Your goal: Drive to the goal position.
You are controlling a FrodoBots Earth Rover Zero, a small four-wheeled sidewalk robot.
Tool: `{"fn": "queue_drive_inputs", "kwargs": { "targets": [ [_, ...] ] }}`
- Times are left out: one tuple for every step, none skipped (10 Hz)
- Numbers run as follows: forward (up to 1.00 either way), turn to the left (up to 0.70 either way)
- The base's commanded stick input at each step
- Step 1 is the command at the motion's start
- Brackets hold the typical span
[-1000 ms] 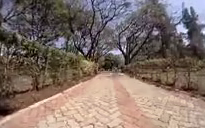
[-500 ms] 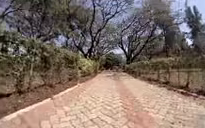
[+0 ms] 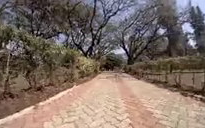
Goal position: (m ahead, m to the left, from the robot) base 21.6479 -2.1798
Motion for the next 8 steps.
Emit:
{"fn": "queue_drive_inputs", "kwargs": {
  "targets": [
    [1.0,0.0],
    [1.0,0.0],
    [1.0,0.0],
    [1.0,0.0],
    [1.0,0.0],
    [1.0,0.0],
    [1.0,0.0],
    [1.0,0.0]
  ]
}}
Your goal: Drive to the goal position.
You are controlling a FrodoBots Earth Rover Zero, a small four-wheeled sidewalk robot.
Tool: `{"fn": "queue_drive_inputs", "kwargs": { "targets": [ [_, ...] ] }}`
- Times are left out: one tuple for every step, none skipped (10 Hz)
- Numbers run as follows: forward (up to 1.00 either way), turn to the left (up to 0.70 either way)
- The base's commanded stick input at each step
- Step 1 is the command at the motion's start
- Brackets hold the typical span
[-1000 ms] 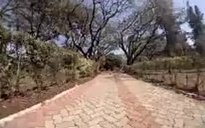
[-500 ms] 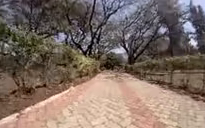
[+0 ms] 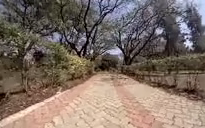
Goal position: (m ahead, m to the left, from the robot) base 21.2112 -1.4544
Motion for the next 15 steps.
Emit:
{"fn": "queue_drive_inputs", "kwargs": {
  "targets": [
    [1.0,0.0],
    [1.0,0.0],
    [1.0,0.0],
    [1.0,0.0],
    [1.0,0.0],
    [1.0,0.0],
    [1.0,0.0],
    [1.0,0.0],
    [1.0,0.0],
    [1.0,0.0],
    [1.0,0.0],
    [1.0,0.0],
    [1.0,0.0],
    [1.0,0.0],
    [1.0,0.0]
  ]
}}
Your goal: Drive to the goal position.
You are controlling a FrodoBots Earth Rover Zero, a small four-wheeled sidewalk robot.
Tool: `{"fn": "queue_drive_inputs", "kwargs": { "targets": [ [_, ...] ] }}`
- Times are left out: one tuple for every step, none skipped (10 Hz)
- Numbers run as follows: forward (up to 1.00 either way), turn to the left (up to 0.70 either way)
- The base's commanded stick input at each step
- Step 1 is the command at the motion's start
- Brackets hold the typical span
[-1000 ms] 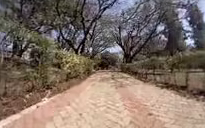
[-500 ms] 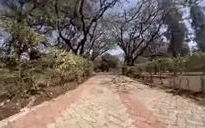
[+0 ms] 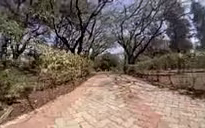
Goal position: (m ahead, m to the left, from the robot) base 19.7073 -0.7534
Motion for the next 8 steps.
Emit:
{"fn": "queue_drive_inputs", "kwargs": {
  "targets": [
    [1.0,0.0],
    [1.0,0.0],
    [1.0,0.0],
    [1.0,0.0],
    [1.0,0.0],
    [1.0,0.0],
    [1.0,0.0],
    [1.0,0.0]
  ]
}}
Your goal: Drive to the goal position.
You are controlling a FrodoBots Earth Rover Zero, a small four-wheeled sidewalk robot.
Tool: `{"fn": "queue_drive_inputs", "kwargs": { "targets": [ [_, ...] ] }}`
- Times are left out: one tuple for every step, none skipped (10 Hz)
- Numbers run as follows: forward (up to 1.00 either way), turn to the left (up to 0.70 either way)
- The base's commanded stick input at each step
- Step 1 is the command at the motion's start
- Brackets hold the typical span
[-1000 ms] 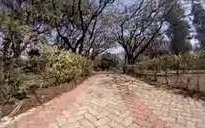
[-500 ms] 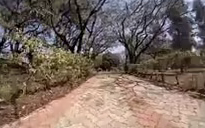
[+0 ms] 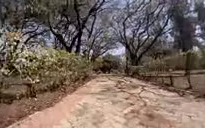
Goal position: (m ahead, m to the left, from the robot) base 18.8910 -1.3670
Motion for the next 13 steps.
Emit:
{"fn": "queue_drive_inputs", "kwargs": {
  "targets": [
    [1.0,0.0],
    [1.0,0.0],
    [1.0,0.0],
    [1.0,0.0],
    [1.0,0.0],
    [1.0,0.0],
    [1.0,0.0],
    [1.0,0.0],
    [1.0,0.0],
    [1.0,0.0],
    [1.0,0.0],
    [1.0,0.0],
    [1.0,0.0]
  ]
}}
